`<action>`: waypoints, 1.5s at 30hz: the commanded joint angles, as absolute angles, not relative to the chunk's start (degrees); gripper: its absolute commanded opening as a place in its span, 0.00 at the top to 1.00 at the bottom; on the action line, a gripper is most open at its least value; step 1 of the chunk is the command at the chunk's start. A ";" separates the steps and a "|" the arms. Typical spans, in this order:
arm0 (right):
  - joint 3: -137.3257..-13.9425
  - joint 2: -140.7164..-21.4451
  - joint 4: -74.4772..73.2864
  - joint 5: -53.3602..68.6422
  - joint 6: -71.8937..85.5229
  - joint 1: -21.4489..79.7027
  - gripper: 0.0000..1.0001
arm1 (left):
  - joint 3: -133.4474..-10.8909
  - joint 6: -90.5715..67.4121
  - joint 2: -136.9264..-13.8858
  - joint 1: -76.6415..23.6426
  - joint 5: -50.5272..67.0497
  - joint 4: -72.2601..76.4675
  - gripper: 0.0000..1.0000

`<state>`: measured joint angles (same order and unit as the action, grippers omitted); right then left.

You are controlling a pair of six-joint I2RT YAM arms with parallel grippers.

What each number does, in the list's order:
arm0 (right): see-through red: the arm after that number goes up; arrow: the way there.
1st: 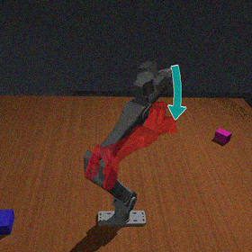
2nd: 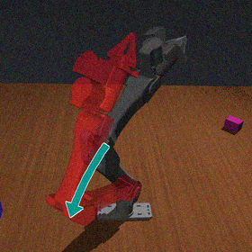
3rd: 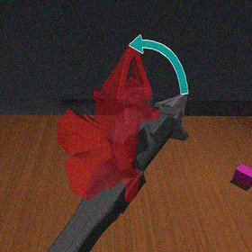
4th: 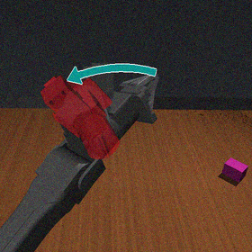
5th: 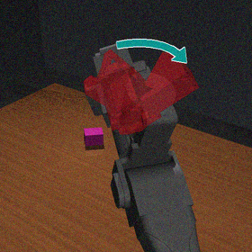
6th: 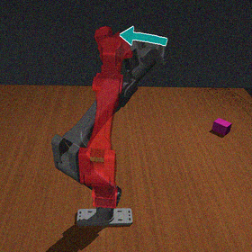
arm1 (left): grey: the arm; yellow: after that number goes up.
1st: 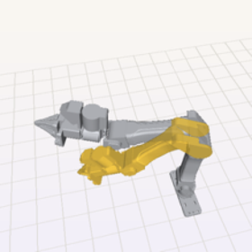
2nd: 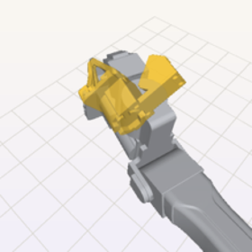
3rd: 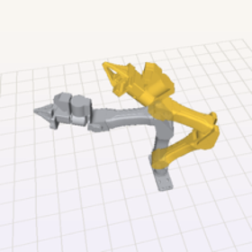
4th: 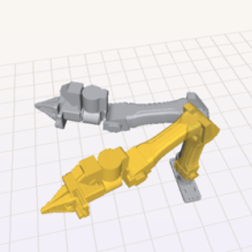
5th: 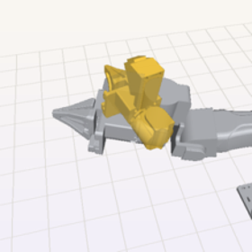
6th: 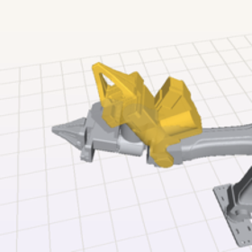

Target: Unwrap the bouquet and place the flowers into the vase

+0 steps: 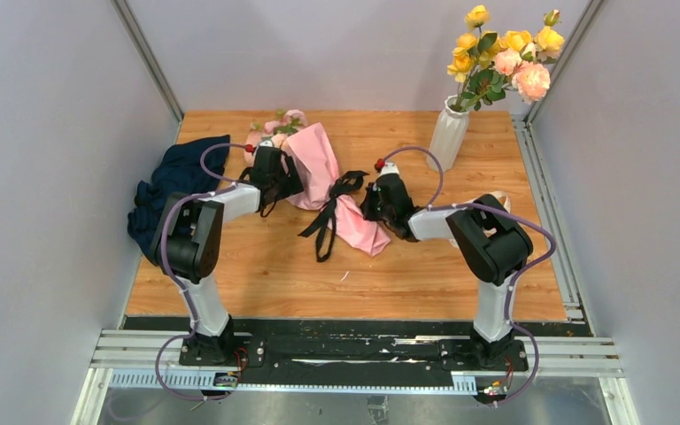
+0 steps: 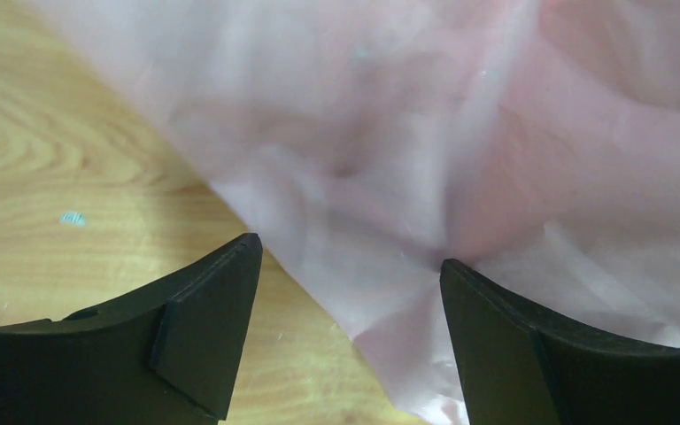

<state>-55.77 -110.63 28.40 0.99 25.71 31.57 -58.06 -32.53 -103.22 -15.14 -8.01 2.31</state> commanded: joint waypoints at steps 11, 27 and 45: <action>-49.16 -104.23 24.97 -6.46 26.11 43.03 1.00 | -60.61 -29.33 -101.59 -15.64 -4.94 2.60 0.16; -56.18 -101.32 20.09 1.58 33.03 31.35 0.33 | -41.11 -31.30 -71.16 -22.48 -2.74 8.21 0.10; -58.09 -118.46 43.03 19.42 56.08 26.10 0.26 | -36.87 -30.39 -70.39 -29.07 -5.71 11.87 0.11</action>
